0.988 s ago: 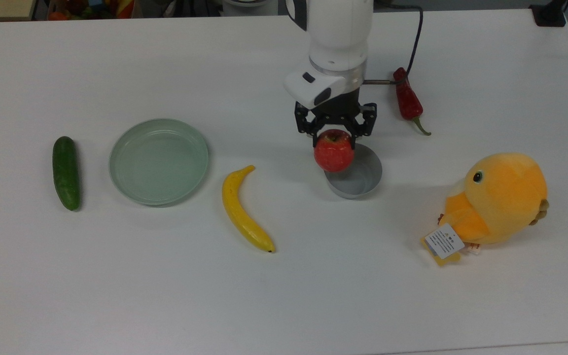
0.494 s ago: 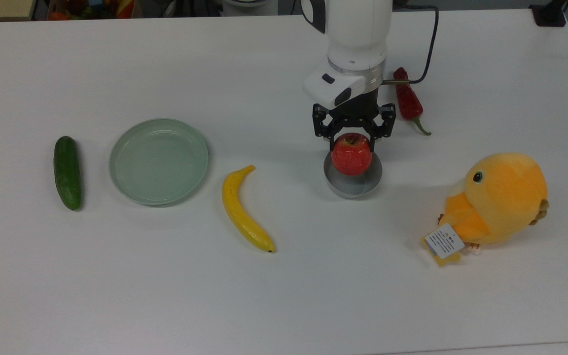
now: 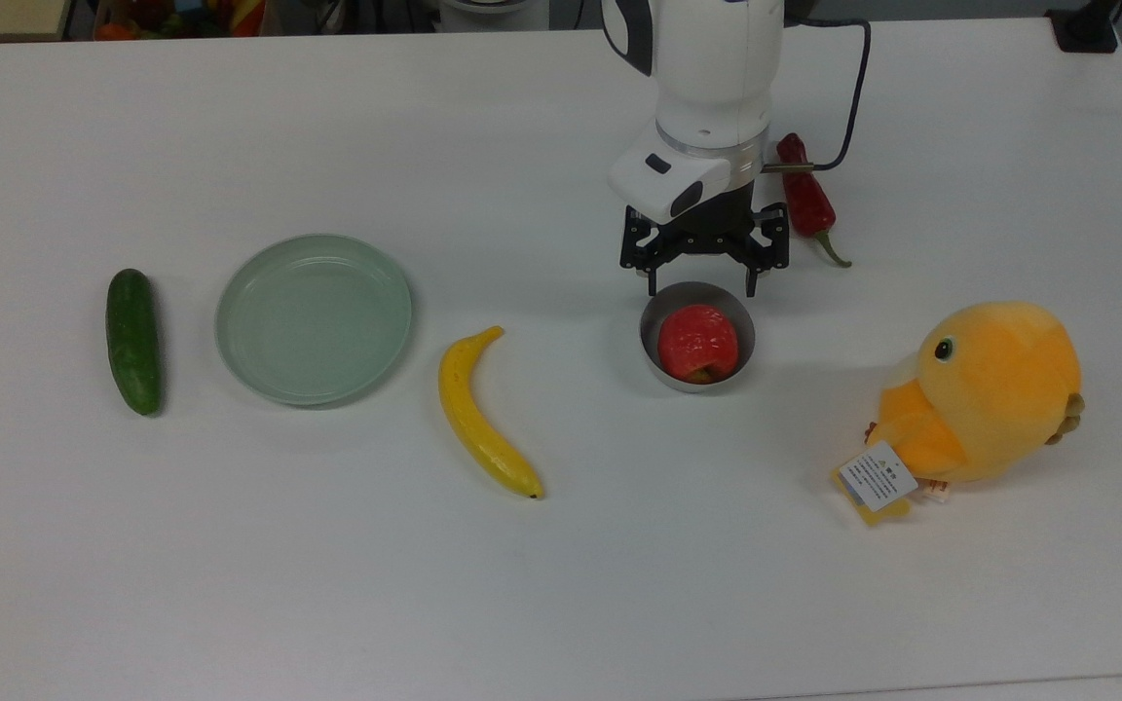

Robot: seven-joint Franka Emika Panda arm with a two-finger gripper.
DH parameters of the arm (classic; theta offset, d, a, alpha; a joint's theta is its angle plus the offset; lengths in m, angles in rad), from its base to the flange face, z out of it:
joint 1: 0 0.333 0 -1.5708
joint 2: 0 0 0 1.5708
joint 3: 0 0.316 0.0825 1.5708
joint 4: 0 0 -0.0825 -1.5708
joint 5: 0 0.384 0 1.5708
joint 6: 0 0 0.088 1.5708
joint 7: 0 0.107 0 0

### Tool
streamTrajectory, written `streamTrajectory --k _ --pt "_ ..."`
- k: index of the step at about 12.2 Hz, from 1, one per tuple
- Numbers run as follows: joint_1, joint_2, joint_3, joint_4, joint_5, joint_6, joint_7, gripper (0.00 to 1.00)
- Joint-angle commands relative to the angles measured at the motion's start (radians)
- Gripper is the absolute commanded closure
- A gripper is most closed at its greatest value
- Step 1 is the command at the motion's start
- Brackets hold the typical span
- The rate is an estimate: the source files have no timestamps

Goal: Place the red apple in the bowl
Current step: 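Raise the open gripper up away from the bowl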

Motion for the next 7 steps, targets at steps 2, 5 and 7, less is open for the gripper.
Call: streamTrajectory --k 2,5,7 --pt "-0.005 -0.112 -0.002 -0.026 -0.011 -0.144 0.006 0.0" --pt "-0.008 -0.227 -0.012 -0.077 -0.024 -0.345 -0.173 0.0" --pt "-0.043 -0.326 -0.025 -0.115 -0.024 -0.413 -0.26 0.0"
